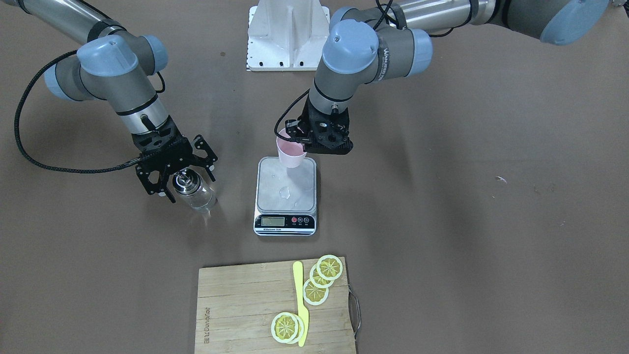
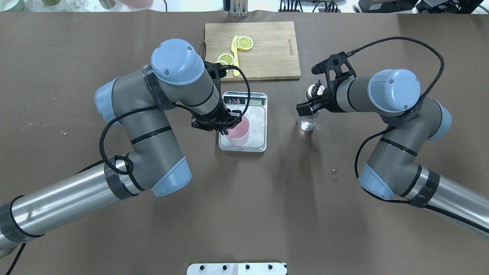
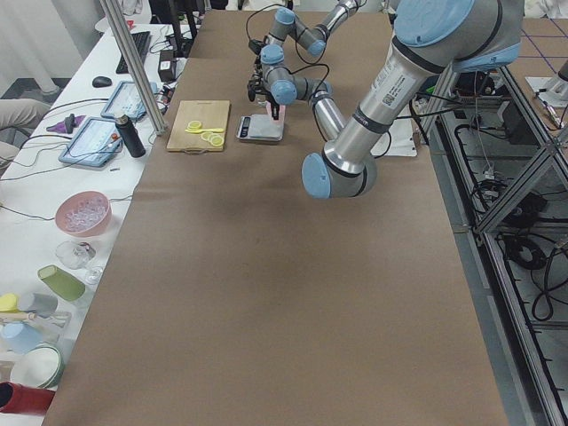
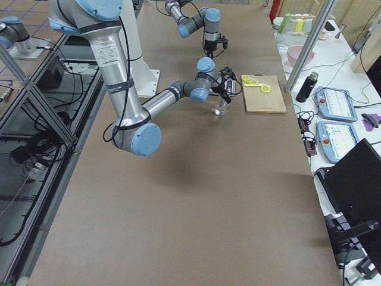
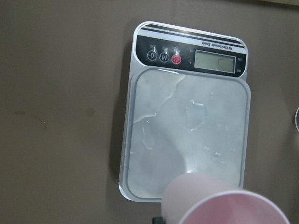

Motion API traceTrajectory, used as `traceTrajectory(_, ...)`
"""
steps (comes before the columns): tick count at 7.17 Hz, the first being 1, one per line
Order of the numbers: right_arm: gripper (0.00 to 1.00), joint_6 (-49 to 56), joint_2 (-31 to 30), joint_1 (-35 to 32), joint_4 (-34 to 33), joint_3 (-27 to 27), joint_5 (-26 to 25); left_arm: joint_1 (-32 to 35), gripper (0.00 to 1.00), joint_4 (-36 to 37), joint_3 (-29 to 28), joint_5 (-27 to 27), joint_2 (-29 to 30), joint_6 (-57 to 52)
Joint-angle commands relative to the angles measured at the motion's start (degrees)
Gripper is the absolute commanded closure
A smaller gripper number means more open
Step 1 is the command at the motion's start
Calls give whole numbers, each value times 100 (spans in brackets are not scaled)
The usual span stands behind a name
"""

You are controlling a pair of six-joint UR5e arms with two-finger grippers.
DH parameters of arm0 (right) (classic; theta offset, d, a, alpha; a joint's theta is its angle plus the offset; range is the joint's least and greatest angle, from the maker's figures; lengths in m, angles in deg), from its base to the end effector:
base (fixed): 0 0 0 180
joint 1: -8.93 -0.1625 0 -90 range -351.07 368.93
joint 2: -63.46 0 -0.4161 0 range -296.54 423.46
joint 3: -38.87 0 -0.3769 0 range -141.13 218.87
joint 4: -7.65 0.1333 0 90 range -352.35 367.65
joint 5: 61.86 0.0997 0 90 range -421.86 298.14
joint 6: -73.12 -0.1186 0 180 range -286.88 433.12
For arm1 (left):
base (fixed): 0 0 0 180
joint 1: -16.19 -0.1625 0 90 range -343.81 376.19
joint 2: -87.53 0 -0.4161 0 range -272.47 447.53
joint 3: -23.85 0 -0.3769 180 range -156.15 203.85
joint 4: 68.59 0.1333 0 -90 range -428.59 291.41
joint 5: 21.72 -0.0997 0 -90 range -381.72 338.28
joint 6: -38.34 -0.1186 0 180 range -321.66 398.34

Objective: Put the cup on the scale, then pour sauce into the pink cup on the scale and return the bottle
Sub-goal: 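Lower the pink cup onto the scale while the right gripper lifts the bottle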

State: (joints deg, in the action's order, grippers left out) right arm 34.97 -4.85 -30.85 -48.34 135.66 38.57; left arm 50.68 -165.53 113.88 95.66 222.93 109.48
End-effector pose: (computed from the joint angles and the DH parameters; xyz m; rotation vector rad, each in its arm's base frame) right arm -0.4161 -0.4920 0.3349 0.6681 -0.8783 -0.2882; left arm 0.5365 -0.4642 0.1715 0.0056 0.9978 -0.0315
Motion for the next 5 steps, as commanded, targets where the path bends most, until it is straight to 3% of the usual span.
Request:
traceTrajectory(1,0,0,20,-29,9,-38,20,5,100,0,-100,-22,31,-56)
traceTrajectory(5,0,0,-112,32,518,-231,3,-3,100,-26,-170,-22,31,-56)
